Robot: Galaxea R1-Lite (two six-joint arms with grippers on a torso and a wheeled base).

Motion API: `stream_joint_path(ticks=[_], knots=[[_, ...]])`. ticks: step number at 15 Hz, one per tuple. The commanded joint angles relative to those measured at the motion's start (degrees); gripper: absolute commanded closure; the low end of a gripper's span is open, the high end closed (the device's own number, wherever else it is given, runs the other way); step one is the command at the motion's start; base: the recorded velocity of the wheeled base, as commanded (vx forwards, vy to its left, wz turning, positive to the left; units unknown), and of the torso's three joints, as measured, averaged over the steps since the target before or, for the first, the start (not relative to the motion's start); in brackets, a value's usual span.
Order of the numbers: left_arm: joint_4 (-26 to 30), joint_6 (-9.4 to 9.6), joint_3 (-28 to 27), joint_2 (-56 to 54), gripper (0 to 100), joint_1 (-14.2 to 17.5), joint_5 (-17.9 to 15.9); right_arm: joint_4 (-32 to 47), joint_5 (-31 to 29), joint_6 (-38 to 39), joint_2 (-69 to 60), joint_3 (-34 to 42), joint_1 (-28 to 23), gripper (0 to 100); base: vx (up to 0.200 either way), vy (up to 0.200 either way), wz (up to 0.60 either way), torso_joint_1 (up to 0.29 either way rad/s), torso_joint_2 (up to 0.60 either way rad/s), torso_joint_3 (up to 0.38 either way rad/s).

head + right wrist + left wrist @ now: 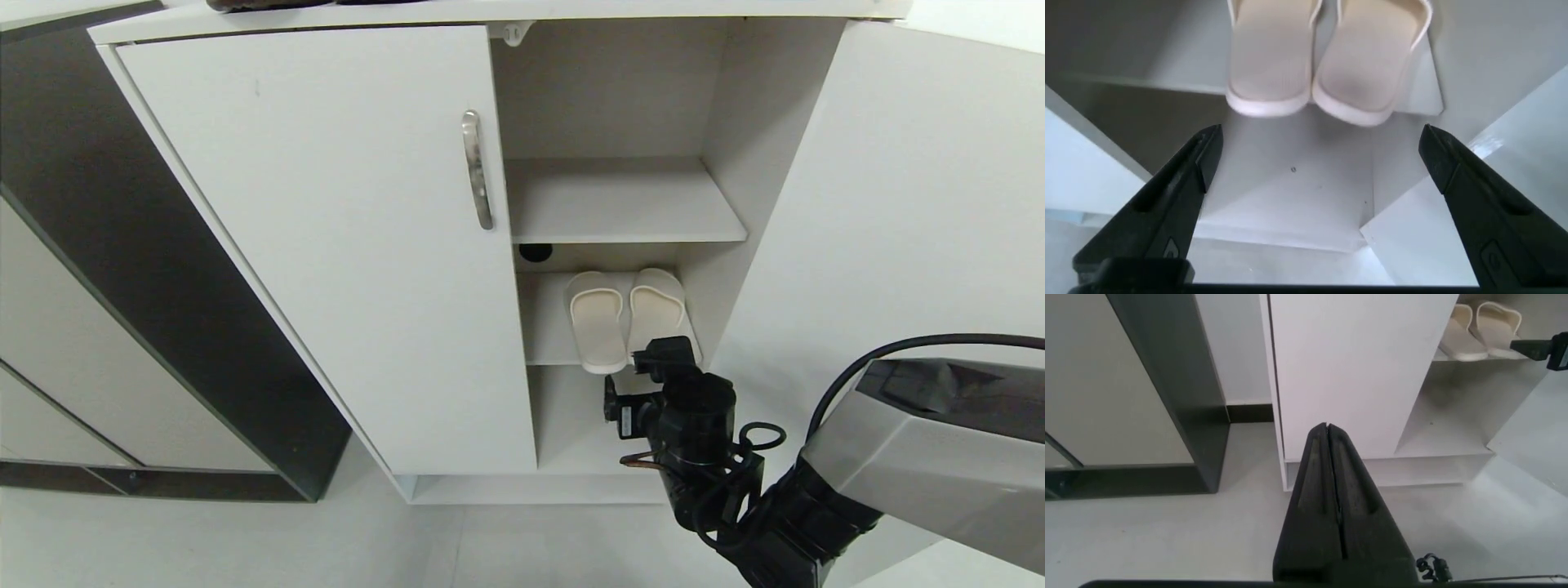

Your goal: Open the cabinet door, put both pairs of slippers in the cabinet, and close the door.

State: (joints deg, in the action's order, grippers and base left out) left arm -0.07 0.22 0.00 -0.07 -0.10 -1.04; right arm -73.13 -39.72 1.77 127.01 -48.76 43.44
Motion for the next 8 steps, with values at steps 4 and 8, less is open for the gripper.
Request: stream_joint_path(ticks=[4,8], knots=[[-0.01,-0.04,0.0,0.07,100,0.01,-0.02,-0.17,0.08,-0.01,-0.01,0.16,0.16,0,0.0,0.0,0.0,0.0,0.0,0.0],[-0.01,-0.04,0.0,0.07,100,0.01,-0.11,-0.78,-0.01,-0.01,0.16,0.33,0.25,0,0.0,0.0,0.0,0.002,0.0,0.07]])
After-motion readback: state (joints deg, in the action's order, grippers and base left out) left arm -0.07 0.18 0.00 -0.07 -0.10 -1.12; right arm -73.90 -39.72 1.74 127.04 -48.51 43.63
